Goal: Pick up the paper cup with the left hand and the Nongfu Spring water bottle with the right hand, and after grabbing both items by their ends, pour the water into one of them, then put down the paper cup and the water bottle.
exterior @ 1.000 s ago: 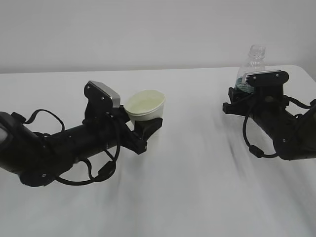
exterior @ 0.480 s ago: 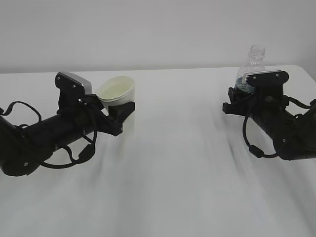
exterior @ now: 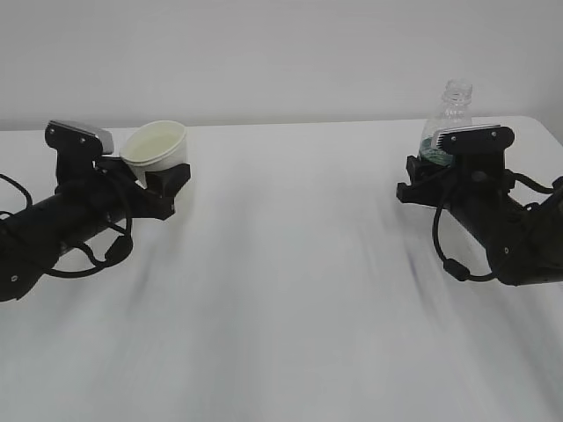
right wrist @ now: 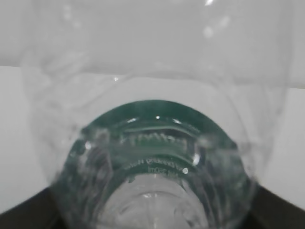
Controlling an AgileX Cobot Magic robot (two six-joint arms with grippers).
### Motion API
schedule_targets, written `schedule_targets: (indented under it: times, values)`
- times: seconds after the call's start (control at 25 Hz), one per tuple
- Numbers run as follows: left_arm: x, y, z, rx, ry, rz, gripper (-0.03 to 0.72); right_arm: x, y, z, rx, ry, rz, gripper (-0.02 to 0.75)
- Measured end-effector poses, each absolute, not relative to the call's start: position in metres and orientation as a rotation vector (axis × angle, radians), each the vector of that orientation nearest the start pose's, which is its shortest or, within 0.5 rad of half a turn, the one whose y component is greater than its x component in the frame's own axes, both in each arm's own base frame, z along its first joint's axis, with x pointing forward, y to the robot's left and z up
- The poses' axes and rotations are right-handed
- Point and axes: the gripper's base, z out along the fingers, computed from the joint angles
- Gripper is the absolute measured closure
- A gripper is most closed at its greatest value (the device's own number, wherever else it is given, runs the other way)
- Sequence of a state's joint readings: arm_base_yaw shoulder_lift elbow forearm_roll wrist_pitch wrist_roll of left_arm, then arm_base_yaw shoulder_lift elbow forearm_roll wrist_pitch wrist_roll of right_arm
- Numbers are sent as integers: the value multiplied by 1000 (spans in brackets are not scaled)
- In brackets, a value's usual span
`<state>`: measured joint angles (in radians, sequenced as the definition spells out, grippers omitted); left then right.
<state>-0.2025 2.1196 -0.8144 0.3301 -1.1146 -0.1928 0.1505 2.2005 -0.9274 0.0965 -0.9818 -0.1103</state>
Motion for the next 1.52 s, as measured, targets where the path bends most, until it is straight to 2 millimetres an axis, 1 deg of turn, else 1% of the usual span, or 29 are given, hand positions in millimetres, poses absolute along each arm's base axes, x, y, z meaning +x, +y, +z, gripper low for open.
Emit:
schedule_targets:
  times: [0.64,0.96,1.08,1.32,1.52]
  values:
    - [373,-51,106,154,1682,-283,208,397,53,85,-129,1776,-3,272]
    - [376,-30,106,109,1680,-214,211,397,53,85,-132,1784,-1,272]
    - [377,-20,106,95,1680,-184,211,397,53,84,-133,1785,-1,272]
    - [377,2,106,15,1679,-123,217,397,53,84,-133,1785,-1,272]
    - [378,10,106,-28,1677,-99,217,397,53,84,-133,1785,-1,272]
